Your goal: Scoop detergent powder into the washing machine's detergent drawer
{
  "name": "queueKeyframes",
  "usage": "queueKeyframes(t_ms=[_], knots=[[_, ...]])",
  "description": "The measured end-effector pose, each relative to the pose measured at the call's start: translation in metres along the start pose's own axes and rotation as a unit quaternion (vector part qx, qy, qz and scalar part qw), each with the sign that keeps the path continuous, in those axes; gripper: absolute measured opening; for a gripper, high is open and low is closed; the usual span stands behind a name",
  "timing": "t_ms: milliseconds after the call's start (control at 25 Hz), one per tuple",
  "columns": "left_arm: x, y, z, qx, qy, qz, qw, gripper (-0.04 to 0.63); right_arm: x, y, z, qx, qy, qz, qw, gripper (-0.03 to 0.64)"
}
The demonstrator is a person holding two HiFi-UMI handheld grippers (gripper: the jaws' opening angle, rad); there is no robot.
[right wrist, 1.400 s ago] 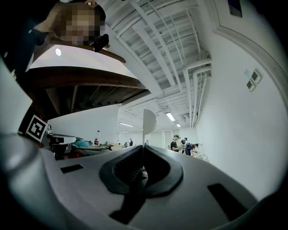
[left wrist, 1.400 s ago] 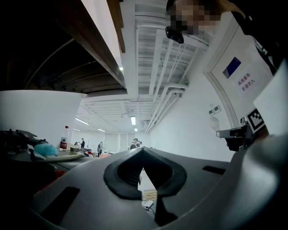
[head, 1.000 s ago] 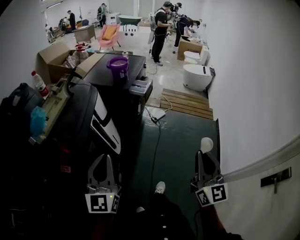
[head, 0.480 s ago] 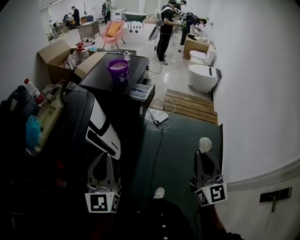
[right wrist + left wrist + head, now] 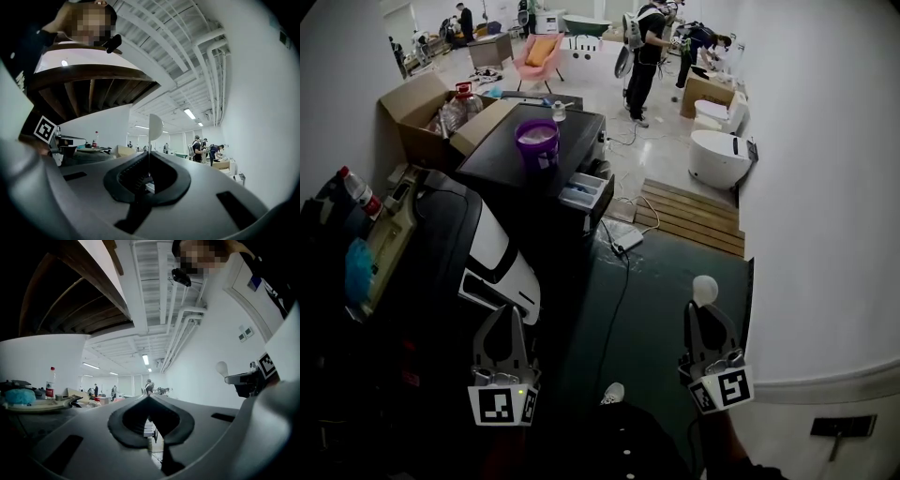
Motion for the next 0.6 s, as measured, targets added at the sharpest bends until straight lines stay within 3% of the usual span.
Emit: queueKeyframes(t_ms=[600], knots=[[-0.017,0.012,-0.038,0.014,-0.017,-0.008,0.9997,0.014,-0.041,0.017,-0.043,0.021,-0.007,-0.015,1.000,0.032]])
Point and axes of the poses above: the fingertips, and each gripper's own axes: z backward along the fingers, x to its left, y out of its underside, the point moved 3 cm from there along z, backward along the fingers, and after that the axes turned 8 degrees about -y, right-handed, at the moved point
